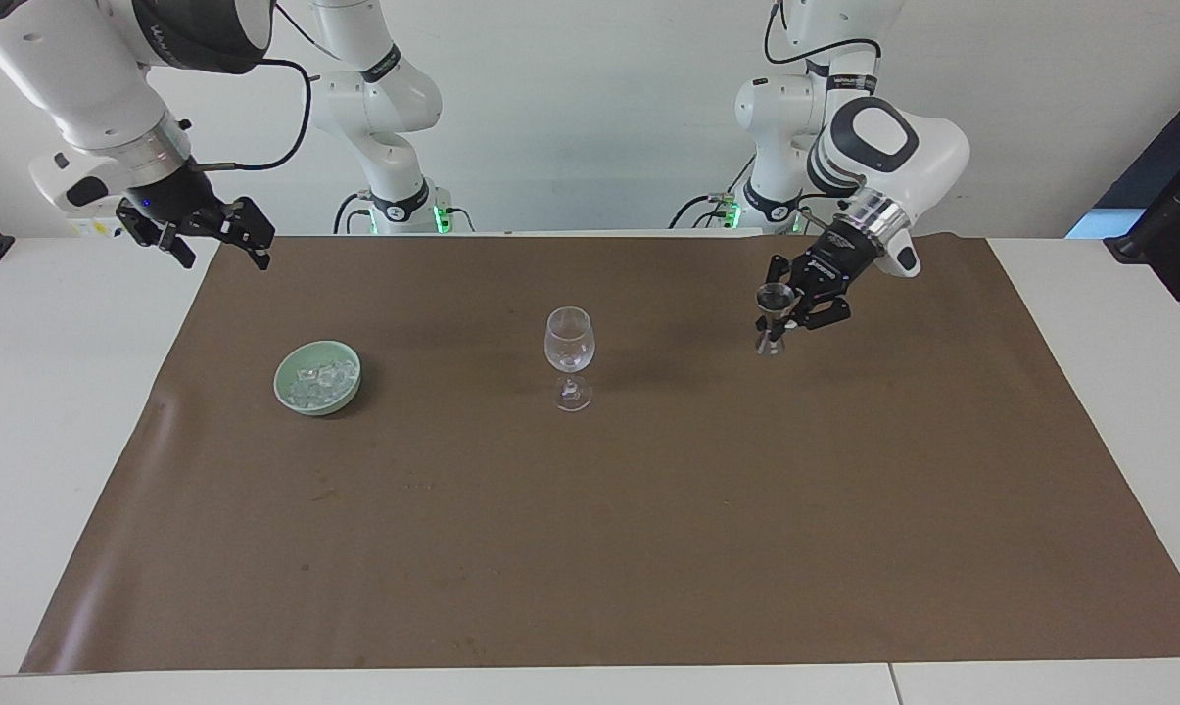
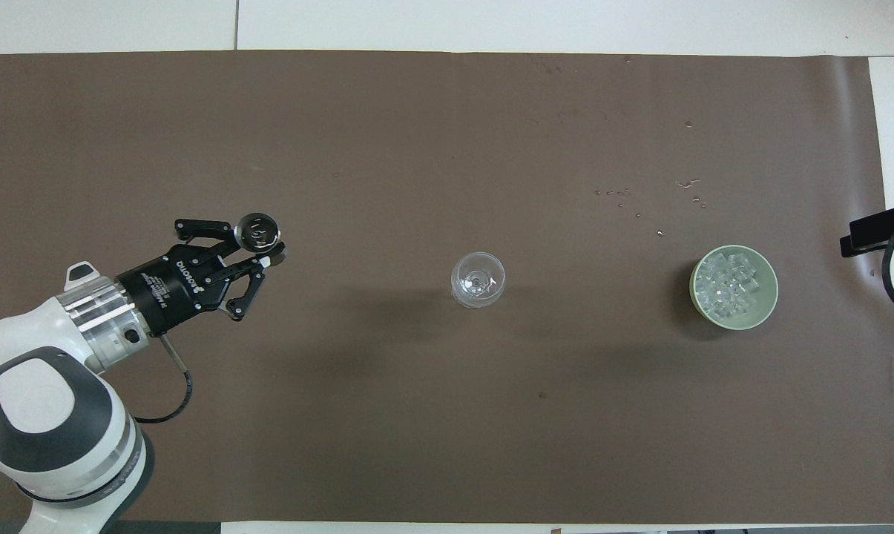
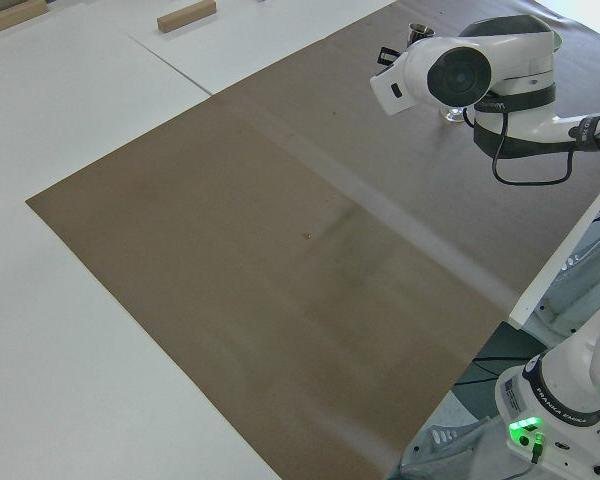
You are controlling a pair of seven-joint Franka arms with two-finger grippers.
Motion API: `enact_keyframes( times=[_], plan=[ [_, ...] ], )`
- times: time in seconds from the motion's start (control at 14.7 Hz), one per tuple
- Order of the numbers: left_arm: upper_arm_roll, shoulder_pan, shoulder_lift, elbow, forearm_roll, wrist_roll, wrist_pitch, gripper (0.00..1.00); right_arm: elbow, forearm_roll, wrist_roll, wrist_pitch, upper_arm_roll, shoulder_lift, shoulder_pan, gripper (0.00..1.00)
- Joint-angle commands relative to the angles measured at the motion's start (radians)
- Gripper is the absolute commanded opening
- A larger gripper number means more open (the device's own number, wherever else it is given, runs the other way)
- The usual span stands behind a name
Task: Pour wine and add ice with both arms
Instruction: 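Lift the jigger with the left gripper and carry it over the glass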
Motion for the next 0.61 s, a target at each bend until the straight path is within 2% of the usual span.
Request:
enact_keyframes(
  times=[0.0,0.27,0.41,0.54],
  plan=[
    [-0.132,0.0,0.007,0.048,-0.01,-0.13,0.112,0.0,-0.013,0.015,0.012,0.004,0.005,-0.011,-0.009,1.0],
    [-0.284,0.0,0.085,0.142,-0.011,-0.213,0.298,0.0,-0.013,0.015,0.012,0.005,0.005,-0.011,-0.009,1.0],
    [-0.309,-0.004,0.093,0.156,-0.002,-0.211,0.315,0.0,-0.013,0.015,0.012,0.005,0.005,-0.011,-0.009,1.0],
    [-0.317,-0.015,0.094,0.164,0.064,-0.206,0.317,0.0,-0.013,0.015,0.012,0.005,0.005,-0.011,-0.009,1.0]
  ],
)
